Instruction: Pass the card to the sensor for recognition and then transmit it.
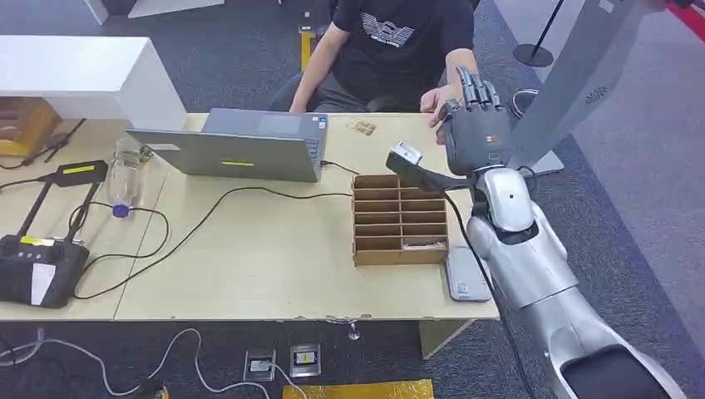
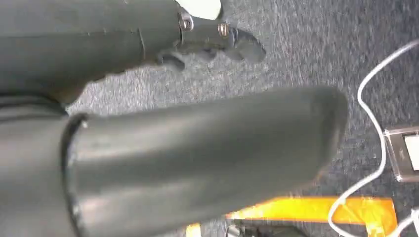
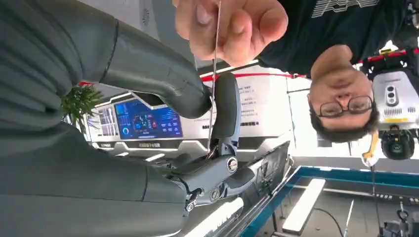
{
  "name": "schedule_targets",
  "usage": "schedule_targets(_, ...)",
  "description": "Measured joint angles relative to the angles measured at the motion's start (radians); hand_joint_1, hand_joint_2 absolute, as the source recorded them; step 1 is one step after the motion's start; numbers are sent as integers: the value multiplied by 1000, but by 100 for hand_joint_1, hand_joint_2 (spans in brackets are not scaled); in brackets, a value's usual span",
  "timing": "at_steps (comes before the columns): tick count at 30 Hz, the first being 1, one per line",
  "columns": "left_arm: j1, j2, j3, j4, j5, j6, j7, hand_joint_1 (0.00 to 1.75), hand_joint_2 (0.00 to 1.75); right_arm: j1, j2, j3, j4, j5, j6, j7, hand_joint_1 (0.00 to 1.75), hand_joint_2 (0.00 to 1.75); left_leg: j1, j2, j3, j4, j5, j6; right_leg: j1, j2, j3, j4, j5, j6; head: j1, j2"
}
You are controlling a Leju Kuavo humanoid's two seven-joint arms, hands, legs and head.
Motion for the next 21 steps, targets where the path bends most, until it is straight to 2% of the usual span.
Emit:
schedule_targets(10, -30, -3, -18, 0, -21, -21, 35, 0, 0, -56, 40, 27, 240, 2, -88, 15, 175, 175, 0, 0, 0, 0, 0, 0, 0, 0, 0, 0, 0, 0, 0, 0)
schedule_targets(11, -33, -3, -18, 0, -23, -24, 38, 0, 0, -58, 40, 30, 258, 1, -91, 16, 124, 175, 0, 0, 0, 0, 0, 0, 0, 0, 0, 0, 0, 0, 0, 0)
schedule_targets(12, -37, -3, -19, 0, -27, -29, 40, 0, 0, -61, 41, 33, 275, 0, -92, 16, 28, 175, 0, 0, 0, 0, 0, 0, 0, 0, 0, 0, 0, 0, 0, 0)
schedule_targets(13, -40, -3, -21, 0, -30, -32, 41, 0, 0, -64, 41, 35, 293, 0, -93, 17, 2, 175, 0, 0, 0, 0, 0, 0, 0, 0, 0, 0, 0, 0, 0, 0)
schedule_targets(21, -51, -2, -23, 0, -32, -47, 45, 0, 0, -73, 42, 42, 388, 11, -174, 12, 0, 175, 0, 0, 0, 0, 0, 0, 0, 0, 0, 0, 0, 0, 0, 0)
